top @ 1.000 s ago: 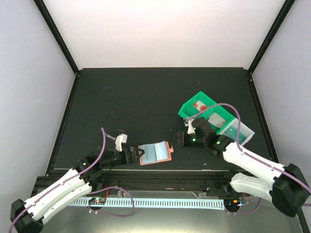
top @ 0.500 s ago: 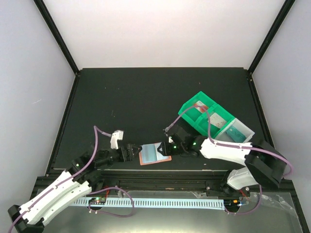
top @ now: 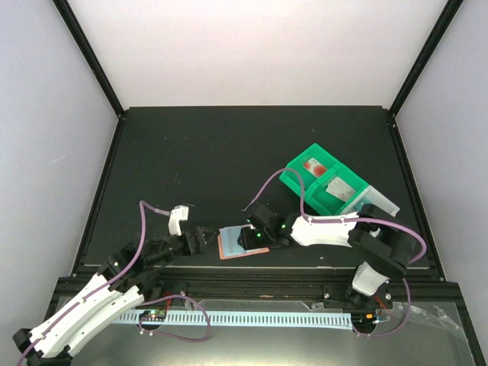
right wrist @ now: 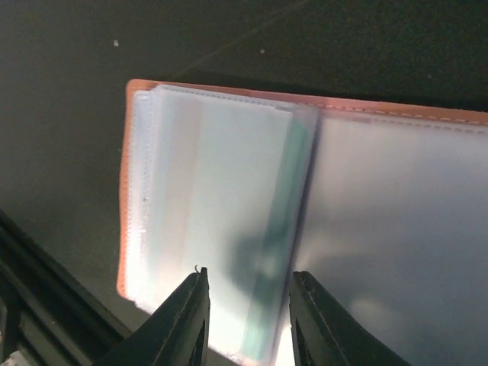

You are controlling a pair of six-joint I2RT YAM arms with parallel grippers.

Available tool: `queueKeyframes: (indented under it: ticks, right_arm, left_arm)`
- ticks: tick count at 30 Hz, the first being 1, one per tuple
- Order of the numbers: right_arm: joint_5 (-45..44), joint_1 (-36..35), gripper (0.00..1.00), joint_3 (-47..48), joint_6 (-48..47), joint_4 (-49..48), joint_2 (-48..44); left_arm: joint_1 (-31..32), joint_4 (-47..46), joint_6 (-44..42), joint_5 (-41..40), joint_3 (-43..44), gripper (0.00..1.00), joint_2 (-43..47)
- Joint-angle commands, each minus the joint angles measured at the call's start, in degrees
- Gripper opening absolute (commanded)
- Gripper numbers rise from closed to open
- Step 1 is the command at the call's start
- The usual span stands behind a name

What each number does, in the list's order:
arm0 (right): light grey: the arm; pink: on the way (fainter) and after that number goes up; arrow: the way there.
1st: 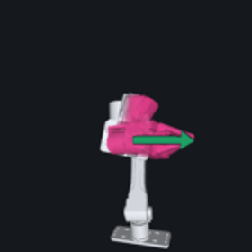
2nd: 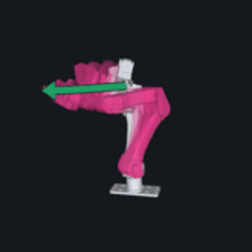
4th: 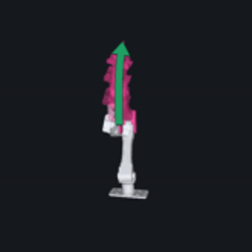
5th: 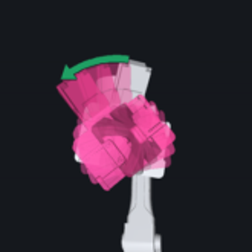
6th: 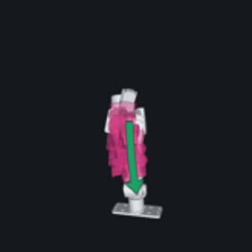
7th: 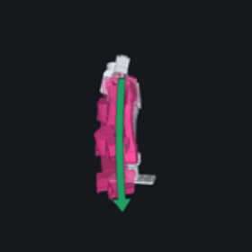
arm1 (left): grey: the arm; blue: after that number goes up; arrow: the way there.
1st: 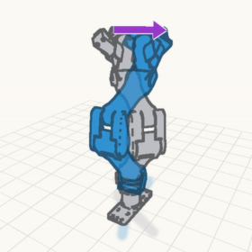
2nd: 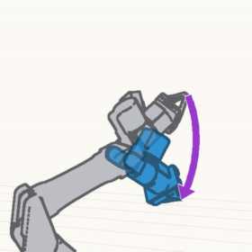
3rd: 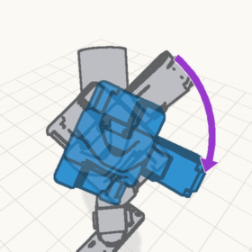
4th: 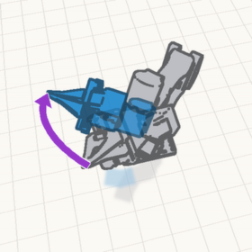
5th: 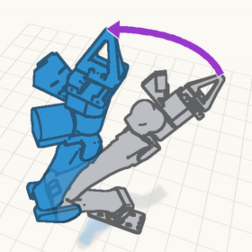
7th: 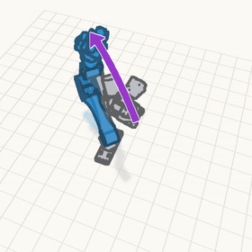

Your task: Take the credit cards out of the card holder

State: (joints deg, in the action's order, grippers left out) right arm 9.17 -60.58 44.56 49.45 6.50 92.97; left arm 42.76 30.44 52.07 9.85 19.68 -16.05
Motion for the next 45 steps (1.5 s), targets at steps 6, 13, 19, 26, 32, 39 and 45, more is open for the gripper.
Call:
queueKeyframes:
  ticks: [6, 13, 19, 26, 32, 39, 45]
  right_arm:
    - [-4.05, -0.68, 0.22, 0.37, 0.8, -1.23, 4.16]
    - [-3.62, -0.68, 0.06, -1.89, 2.59, -5.33, 3.77]
    - [0.3, -0.68, 0.01, -5.19, 5.94, -13.07, 3.34]
    - [5.14, -0.58, 0.01, -8.79, 10.64, -23.07, 3.81]
    - [5.93, -0.6, 0.01, -10.02, 11.73, -25.69, 3.82]
    - [6.46, -0.53, 0.01, -11.59, 13.27, -29.04, 3.54]
    - [6.83, -0.51, 0.01, -12.15, 14.04, -30.65, 3.71]
  left_arm:
    - [-0.14, -1.31, 0.22, 2.58, -1.3, 0.96, 0.86]
    - [-0.14, -5.01, 1.87, 4.95, -4.07, 0.96, 0.13]
    - [-0.1, -11.38, 4.84, 6.71, -8.15, 0.97, -1.92]
    - [-0.22, -19.22, 8.09, 6.14, -11.16, 0.98, -5.65]
    - [-0.22, -27.07, 11.0, 6.22, -13.27, 0.98, -9.9]
    - [-0.26, -30.56, 11.46, 6.49, -13.79, 0.99, -16.2]
    - [-0.38, -31.44, 11.88, 5.24, -14.33, 0.99, -18.09]
